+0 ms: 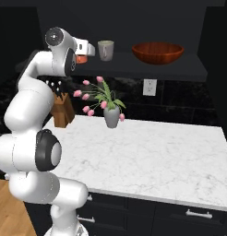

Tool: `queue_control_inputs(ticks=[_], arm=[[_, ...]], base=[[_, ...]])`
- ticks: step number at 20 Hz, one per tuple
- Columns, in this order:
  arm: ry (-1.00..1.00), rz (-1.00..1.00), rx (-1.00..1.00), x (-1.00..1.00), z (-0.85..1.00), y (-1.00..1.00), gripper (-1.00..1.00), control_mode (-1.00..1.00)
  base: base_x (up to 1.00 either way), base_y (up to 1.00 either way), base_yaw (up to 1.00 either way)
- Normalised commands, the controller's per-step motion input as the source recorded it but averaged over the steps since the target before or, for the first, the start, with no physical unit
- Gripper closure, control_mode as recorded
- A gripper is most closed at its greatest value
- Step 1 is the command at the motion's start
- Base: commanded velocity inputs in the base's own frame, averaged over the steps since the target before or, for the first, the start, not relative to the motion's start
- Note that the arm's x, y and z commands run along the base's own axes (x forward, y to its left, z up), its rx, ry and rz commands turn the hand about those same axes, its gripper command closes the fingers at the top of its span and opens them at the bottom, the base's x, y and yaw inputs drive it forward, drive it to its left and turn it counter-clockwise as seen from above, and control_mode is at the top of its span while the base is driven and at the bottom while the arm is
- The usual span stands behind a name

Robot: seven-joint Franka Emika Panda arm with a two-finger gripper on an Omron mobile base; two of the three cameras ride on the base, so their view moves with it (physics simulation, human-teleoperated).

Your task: Gather all objects into one cabinet and sort the glasses and bowls to opposite sides.

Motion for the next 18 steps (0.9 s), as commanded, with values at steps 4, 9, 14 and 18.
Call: queue_control_inputs(ticks=[4,9,14,18], arm=[[0.00,0.00,0.00,-0.18,0.00,0.00,-1.00,-1.00],[0.00,-0.01,0.00,-0.50,0.00,-0.11,-1.00,-1.00],[0.00,-0.03,0.00,-0.65,0.00,-0.20,-1.00,-1.00],[0.01,-0.02,0.00,-0.88,0.16,-0.26,-1.00,-1.00]], base=[[0.00,0.00,0.00],[0.00,0.00,0.00],[0.00,0.00,0.00],[0.00,0.00,0.00]])
